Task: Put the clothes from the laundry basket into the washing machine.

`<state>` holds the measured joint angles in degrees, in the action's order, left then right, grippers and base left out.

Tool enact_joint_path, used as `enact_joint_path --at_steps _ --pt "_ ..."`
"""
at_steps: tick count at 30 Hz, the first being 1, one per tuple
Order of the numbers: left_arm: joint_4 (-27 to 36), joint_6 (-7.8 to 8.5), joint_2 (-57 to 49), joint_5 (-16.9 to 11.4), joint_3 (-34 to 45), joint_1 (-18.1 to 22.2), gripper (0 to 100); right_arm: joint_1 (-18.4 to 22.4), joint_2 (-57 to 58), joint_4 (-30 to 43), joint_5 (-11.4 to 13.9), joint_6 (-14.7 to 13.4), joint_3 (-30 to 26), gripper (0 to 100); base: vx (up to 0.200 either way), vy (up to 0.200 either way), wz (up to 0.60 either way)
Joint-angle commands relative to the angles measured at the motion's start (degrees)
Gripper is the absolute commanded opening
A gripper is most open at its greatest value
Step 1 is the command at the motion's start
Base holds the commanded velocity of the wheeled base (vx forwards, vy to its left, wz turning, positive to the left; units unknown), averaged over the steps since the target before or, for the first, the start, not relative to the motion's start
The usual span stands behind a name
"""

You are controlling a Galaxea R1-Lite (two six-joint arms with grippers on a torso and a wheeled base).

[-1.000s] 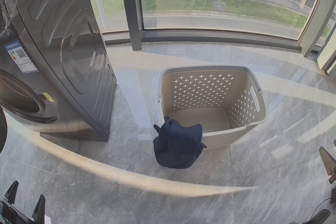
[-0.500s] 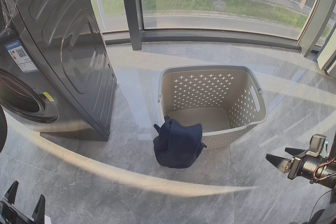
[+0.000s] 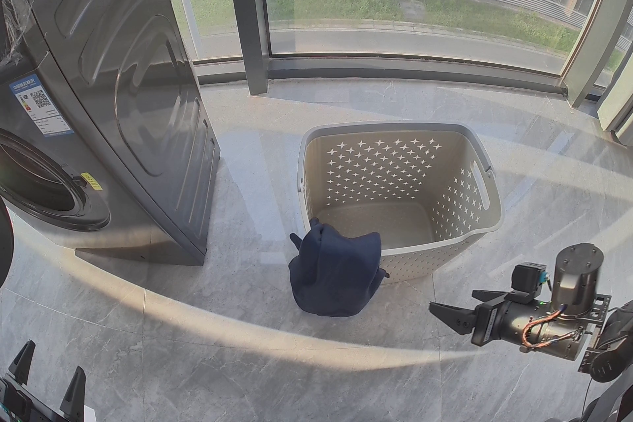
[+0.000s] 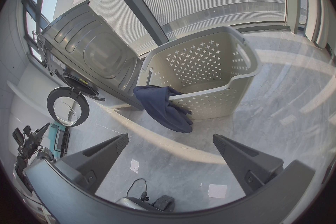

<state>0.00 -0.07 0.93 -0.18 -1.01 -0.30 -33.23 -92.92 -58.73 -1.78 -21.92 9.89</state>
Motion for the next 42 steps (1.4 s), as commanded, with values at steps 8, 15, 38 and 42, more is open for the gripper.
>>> enact_joint_path --at_steps 8,15,38,42 --pt "0.0 -0.01 -0.7 0.0 0.9 0.0 100 -3.7 -14.0 -5.6 -0.4 -0.1 8.0 100 0.0 0.0 0.0" --pt "0.0 -0.01 -0.7 0.0 0.9 0.0 100 -4.6 -19.9 -5.9 -2.5 0.4 11.5 100 0.0 0.0 0.0" --pt "0.0 -0.1 -0.7 0.0 0.9 0.0 100 -4.1 -38.7 -19.0 -2.8 4.9 24.3 100 0.0 0.0 0.0" --pt "0.0 -0.1 -0.7 0.0 1.0 0.0 100 -4.1 -40.0 -19.7 -2.5 6.2 27.3 100 0.0 0.0 0.0"
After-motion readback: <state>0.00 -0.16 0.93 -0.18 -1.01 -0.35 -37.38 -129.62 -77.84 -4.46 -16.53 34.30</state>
